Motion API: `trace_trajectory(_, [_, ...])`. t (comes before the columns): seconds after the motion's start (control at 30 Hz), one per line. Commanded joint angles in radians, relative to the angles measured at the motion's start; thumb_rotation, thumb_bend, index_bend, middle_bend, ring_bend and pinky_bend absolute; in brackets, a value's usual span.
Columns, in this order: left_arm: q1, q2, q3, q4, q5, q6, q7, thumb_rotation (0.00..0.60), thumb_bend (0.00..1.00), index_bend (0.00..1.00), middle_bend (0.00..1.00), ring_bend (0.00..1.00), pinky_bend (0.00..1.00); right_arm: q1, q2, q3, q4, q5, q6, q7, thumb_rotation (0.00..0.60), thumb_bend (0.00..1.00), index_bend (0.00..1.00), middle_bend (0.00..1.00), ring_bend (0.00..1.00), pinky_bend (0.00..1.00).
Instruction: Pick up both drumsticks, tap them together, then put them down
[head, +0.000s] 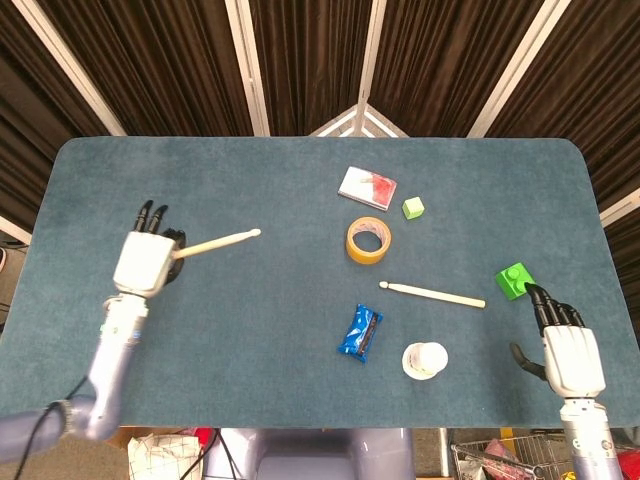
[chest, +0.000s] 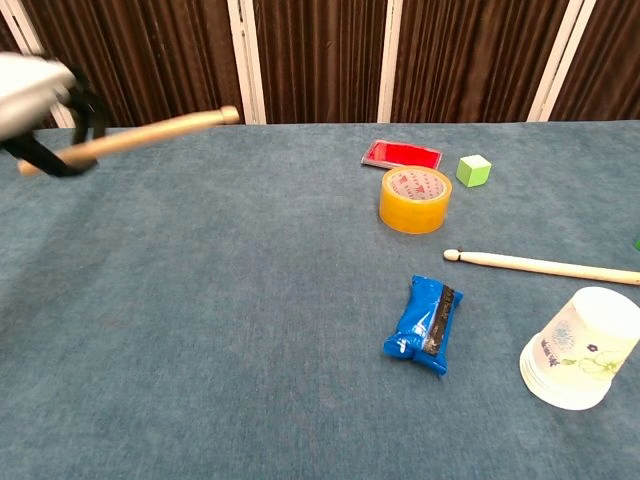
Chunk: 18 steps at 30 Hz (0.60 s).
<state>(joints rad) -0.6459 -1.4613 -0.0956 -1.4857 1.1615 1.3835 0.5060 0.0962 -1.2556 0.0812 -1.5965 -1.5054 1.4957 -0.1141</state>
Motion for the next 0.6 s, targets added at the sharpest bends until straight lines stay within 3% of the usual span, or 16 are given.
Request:
trace_trajectory(0.03, [0.061, 0.119, 0.021, -0.025, 0.114, 0.038, -0.204, 0.600, 0.53, 0.58, 0.57, 0.12, 0.00, 0.002, -0.006, -0.006, -0.009, -0.006, -0.004, 0.002, 0.600, 0.30, 0.07, 0.14, 0.23, 0.24])
trace_trajectory(0.3, [0.094, 0.159, 0.005, 0.043, 0.218, 0.035, -0.574, 0.600, 0.53, 0.58, 0.57, 0.12, 0.00, 0.017, -0.025, -0.008, -0.032, -0.016, -0.024, 0.015, 0.600, 0.30, 0.09, 0.14, 0.23, 0.24])
trace_trajectory(0.47, [0.088, 0.183, -0.019, 0.033, 0.225, -0.007, -0.707, 0.600, 0.53, 0.59, 0.57, 0.12, 0.00, 0.053, -0.037, 0.007, -0.060, 0.010, -0.086, 0.068, 0.600, 0.30, 0.11, 0.14, 0.23, 0.24])
trace_trajectory(0.6, [0.074, 0.192, -0.038, 0.030, 0.223, -0.042, -0.717, 0.600, 0.53, 0.59, 0.57, 0.12, 0.00, 0.097, -0.042, 0.040, -0.084, 0.064, -0.153, 0.032, 0.600, 0.30, 0.14, 0.14, 0.23, 0.24])
